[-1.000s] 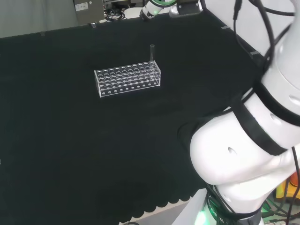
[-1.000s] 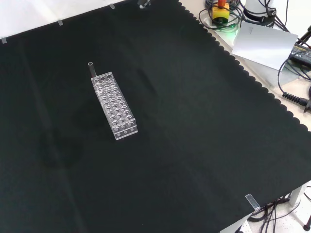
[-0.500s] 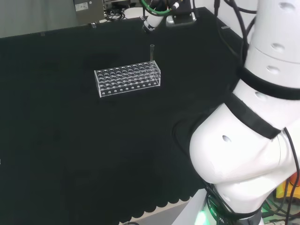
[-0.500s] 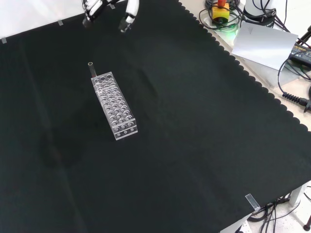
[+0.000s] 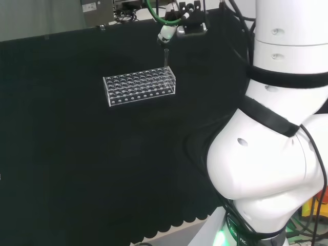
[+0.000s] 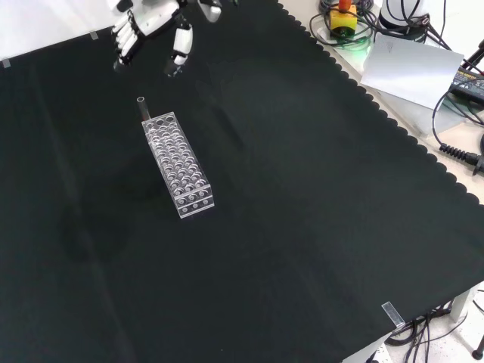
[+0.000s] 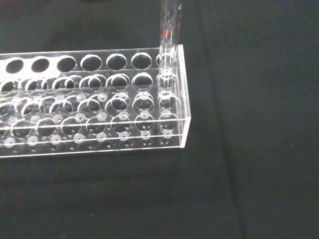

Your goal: Pick up the test tube.

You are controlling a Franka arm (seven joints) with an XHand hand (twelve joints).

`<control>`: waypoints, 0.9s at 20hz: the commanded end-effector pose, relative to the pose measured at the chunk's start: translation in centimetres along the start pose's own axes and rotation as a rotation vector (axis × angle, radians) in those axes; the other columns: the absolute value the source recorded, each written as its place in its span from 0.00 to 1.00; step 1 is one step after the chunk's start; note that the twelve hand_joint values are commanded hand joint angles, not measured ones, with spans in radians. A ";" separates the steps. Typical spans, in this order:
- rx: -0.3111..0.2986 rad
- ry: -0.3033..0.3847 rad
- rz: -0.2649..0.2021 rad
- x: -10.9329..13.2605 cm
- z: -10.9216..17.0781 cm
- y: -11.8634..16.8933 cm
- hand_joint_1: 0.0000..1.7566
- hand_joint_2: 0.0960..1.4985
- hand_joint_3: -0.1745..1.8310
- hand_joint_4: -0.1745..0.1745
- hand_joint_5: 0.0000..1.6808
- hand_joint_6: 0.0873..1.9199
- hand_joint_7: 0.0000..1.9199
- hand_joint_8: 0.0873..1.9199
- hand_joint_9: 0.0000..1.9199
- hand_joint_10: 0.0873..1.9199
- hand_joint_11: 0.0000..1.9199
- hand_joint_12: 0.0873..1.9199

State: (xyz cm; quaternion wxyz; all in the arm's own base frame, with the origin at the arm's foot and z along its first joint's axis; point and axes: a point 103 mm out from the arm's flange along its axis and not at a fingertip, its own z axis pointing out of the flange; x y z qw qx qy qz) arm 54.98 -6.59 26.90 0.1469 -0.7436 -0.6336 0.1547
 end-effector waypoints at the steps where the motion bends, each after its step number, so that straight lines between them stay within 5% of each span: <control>1: 0.038 -0.019 0.010 0.8 1.5 3.8 0.46 0.50 0.32 0.07 0.23 0.00 0.19 0.46 0.14 0.46 0.02 0.82; 11: 0.078 -0.073 0.023 0.4 2.7 6.1 0.56 0.38 0.45 0.06 0.31 0.05 0.38 0.46 0.29 0.41 0.05 0.80; 18: 0.098 -0.107 0.009 0.9 3.7 6.5 0.57 0.37 0.46 0.05 0.31 0.26 0.43 0.45 0.34 0.39 0.06 0.79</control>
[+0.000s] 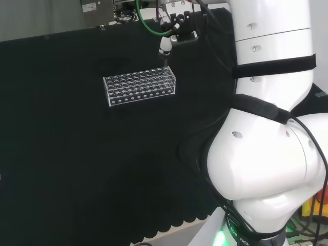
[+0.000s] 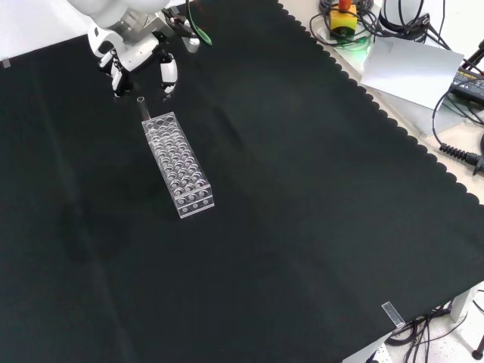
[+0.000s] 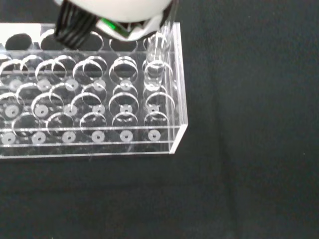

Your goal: Pick up the test tube.

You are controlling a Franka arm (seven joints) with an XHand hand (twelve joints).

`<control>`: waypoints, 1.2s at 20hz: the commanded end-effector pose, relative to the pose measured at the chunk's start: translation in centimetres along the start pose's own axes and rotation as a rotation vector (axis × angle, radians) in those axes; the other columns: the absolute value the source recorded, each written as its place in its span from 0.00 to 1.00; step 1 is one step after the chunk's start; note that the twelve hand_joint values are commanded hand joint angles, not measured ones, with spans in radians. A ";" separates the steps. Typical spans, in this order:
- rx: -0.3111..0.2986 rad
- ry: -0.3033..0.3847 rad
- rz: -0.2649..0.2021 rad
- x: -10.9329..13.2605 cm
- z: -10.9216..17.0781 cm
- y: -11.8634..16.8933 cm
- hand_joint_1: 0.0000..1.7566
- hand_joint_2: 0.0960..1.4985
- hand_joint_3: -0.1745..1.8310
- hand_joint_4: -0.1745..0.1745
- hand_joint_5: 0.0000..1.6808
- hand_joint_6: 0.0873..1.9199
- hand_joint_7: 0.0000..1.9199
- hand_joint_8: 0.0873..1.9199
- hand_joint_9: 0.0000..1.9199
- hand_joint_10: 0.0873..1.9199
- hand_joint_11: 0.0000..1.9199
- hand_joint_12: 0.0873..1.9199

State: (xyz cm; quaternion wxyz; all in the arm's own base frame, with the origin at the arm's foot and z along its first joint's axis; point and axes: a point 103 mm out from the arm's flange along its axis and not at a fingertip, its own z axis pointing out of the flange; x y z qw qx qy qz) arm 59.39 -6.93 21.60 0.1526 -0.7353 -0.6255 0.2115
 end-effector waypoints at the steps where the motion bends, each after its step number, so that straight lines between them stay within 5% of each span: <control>1: 0.012 -0.033 -0.009 0.5 0.8 0.5 0.57 0.37 0.46 0.05 0.31 0.28 0.43 0.45 0.34 0.38 0.06 0.79; 16: 0.024 -0.018 0.019 0.6 2.0 2.1 0.58 0.37 0.47 0.06 0.35 0.36 0.50 0.43 0.40 0.37 0.09 0.78; 24: -0.042 0.037 0.025 1.6 2.7 2.8 0.61 0.37 0.48 0.00 0.45 0.38 0.61 0.38 0.51 0.32 0.18 0.74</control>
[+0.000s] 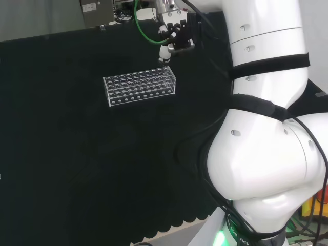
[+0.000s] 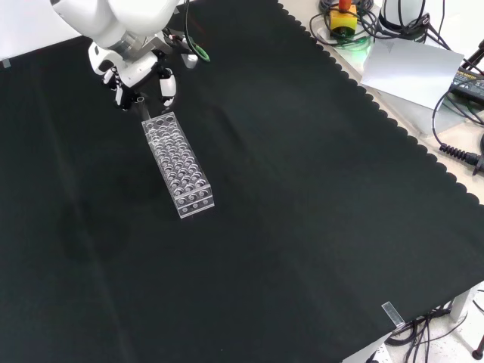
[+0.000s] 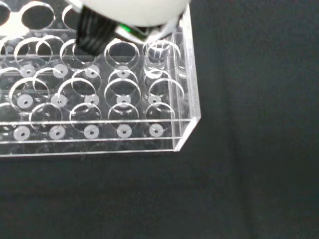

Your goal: Pick up the test tube.

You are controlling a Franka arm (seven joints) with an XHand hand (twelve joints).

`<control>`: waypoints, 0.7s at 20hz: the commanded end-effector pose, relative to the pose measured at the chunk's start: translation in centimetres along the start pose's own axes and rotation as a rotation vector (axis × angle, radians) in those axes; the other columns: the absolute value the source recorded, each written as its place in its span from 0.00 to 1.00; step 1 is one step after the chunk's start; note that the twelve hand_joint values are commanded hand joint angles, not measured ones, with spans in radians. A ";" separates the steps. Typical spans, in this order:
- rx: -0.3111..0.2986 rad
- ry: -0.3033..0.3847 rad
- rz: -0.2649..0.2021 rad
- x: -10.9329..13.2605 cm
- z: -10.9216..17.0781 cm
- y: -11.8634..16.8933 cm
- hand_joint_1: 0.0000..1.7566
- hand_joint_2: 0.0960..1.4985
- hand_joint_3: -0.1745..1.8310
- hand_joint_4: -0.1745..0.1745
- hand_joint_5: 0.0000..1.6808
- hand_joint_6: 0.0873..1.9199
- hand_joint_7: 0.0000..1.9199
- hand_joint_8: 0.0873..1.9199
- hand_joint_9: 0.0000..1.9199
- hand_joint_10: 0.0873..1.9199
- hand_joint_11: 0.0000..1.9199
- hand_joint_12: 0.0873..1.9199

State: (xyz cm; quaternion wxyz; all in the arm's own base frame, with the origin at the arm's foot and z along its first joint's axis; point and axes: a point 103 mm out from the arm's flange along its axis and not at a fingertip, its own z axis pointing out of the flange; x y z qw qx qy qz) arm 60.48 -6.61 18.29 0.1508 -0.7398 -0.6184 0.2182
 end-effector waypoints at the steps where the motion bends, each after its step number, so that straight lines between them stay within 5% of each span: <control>1: -0.053 0.054 0.008 0.9 0.4 0.3 0.62 0.37 0.48 0.00 0.46 0.38 0.63 0.37 0.53 0.31 0.19 0.73; 5: -0.078 0.100 0.027 1.1 0.4 0.4 0.63 0.37 0.48 0.00 0.51 0.37 0.68 0.34 0.63 0.29 0.26 0.70; 7: -0.119 0.127 0.046 1.1 0.4 0.3 0.66 0.48 0.36 0.00 0.60 0.41 0.71 0.33 0.67 0.30 0.31 0.68; 14: -0.247 0.194 0.100 1.9 -0.5 -0.6 0.75 0.45 0.36 0.00 0.72 0.23 0.69 0.37 0.78 0.30 0.59 0.49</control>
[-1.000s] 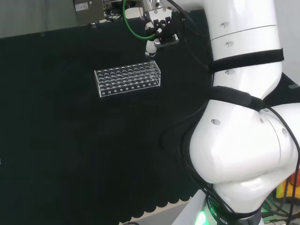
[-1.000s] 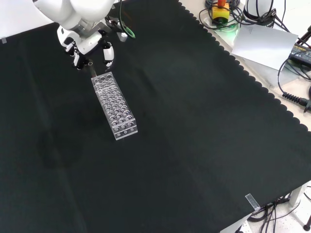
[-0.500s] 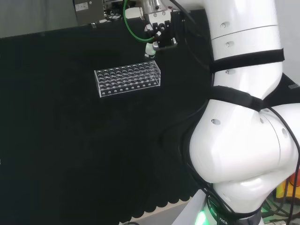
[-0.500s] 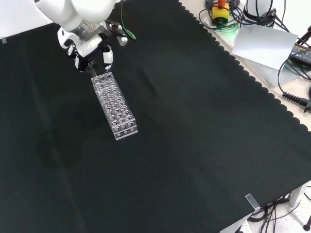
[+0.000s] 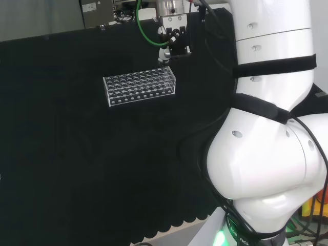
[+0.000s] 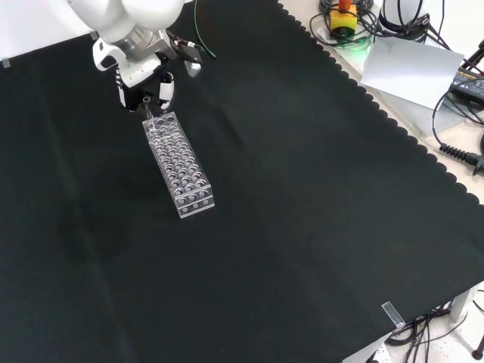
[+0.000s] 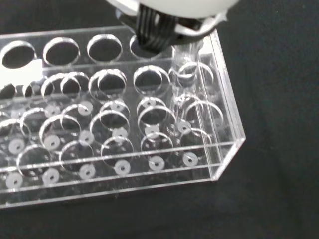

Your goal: Pick up the test tube.

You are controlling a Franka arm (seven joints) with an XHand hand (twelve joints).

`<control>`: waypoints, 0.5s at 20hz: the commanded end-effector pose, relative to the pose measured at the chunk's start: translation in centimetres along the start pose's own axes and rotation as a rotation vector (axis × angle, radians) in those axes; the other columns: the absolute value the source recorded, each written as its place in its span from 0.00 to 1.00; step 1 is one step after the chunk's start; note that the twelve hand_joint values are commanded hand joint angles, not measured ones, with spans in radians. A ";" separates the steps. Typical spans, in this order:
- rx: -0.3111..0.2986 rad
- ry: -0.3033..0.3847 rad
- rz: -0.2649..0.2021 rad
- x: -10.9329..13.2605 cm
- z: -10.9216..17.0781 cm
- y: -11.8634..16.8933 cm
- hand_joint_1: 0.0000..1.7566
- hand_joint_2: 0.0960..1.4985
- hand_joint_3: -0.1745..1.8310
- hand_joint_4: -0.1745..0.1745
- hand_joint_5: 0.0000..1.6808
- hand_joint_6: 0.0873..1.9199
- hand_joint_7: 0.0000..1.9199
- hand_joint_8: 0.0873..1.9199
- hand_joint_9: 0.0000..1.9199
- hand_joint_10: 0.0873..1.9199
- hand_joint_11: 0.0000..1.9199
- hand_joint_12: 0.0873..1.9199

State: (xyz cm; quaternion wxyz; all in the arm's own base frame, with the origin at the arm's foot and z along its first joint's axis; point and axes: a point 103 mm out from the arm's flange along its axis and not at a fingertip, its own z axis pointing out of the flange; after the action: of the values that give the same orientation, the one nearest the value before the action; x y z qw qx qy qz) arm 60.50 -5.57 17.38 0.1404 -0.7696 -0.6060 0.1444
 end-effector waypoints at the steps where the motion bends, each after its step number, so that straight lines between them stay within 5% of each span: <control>1: -0.151 0.085 0.059 1.1 -1.5 -1.1 0.75 0.45 0.36 0.00 0.73 0.20 0.70 0.36 0.79 0.29 0.61 0.47; 10: -0.151 0.149 0.081 0.8 -3.0 -1.3 0.75 0.45 0.35 0.00 0.78 0.11 0.71 0.34 0.83 0.26 0.64 0.44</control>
State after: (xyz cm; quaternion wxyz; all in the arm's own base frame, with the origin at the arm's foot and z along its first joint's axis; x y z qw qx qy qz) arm 60.59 -4.36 19.92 0.1065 -0.8025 -0.5839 0.0604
